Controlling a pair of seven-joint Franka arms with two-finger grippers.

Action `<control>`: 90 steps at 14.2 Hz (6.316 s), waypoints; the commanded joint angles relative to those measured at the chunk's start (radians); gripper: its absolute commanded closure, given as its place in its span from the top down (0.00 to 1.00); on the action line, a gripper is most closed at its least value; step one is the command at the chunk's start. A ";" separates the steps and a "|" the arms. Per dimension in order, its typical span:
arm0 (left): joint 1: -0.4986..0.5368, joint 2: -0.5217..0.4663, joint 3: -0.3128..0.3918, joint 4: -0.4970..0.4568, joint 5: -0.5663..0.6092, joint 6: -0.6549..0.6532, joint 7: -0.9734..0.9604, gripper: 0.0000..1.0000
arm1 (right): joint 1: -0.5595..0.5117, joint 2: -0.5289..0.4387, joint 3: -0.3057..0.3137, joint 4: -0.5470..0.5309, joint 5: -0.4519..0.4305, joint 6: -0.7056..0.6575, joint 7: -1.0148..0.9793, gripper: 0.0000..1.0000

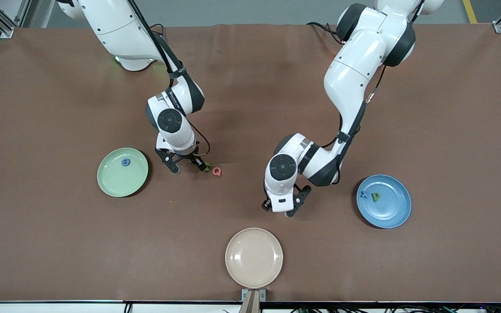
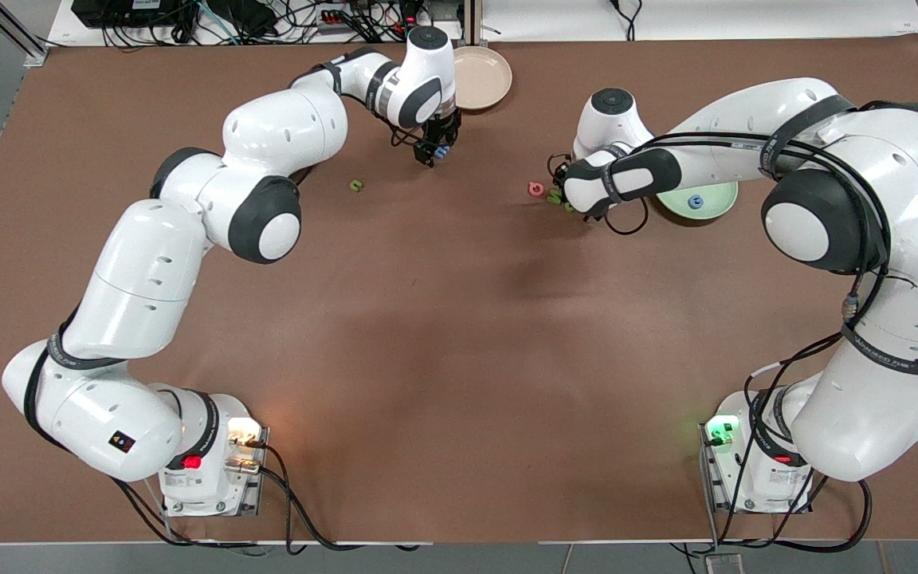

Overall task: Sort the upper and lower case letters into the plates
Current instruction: 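Grasp the blue m with the left gripper while the right grasps green B, then drop the m on the blue plate while the right drops B on green, then grasp the green n with the left gripper while the right grasps green N, then drop the n on the blue plate while the right drops N on green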

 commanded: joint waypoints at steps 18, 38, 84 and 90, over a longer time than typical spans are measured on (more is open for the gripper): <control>0.114 -0.166 0.053 -0.018 0.104 -0.258 0.137 0.00 | -0.356 -0.158 -0.008 0.008 -0.002 -0.292 -0.706 0.00; 0.455 -0.377 0.044 -0.497 0.116 -0.069 0.724 1.00 | -0.220 -0.041 -0.002 0.220 0.010 -0.318 -0.629 1.00; 0.511 -0.684 -0.128 -0.881 0.109 0.219 0.614 0.00 | -0.097 -0.069 -0.013 0.109 0.009 -0.232 -0.700 0.00; 0.603 -0.610 -0.125 -0.847 0.165 0.207 0.784 0.73 | -0.347 -0.154 -0.013 0.047 -0.002 -0.281 -1.133 0.00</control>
